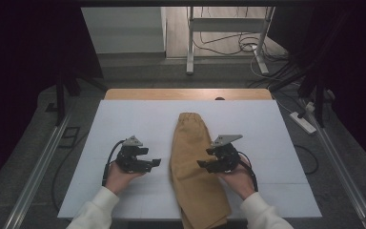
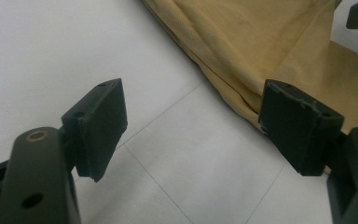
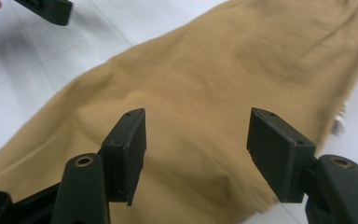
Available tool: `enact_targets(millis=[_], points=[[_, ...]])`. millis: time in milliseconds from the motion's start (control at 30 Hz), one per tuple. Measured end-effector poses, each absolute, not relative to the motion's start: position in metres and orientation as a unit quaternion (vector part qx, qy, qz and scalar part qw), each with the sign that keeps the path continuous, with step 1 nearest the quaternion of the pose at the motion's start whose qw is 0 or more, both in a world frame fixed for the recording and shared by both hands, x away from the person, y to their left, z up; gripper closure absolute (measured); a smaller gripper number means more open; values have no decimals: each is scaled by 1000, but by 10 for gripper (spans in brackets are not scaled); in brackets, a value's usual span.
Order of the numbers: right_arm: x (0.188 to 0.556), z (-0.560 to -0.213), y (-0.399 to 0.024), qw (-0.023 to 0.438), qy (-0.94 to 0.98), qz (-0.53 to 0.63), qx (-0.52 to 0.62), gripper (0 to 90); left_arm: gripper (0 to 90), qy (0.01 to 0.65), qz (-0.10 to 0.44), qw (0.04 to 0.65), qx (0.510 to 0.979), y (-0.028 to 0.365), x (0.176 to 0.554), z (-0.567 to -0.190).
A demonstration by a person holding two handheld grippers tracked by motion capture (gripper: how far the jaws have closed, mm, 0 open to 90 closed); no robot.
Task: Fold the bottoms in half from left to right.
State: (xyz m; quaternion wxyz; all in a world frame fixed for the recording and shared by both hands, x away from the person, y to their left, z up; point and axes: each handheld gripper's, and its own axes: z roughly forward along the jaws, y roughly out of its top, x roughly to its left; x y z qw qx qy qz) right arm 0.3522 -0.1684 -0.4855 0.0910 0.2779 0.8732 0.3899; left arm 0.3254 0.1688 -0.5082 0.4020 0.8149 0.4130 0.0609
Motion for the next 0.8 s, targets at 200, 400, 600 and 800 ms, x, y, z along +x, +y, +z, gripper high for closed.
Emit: enact_targets(millis=[200,400,600,800], points=[[361,-484,-183,99,865,394,294,379,230,413,62,402,815,169,327,-508],[365,-484,-189,99,863,396,296,378,228,413,62,402,815,168,330,-509],[366,-484,-189,98,863,397,296,377,228,413,64,404,814,167,330,-507],[368,-484,-189,99,863,397,297,378,227,414,65,402,814,166,334,-507]])
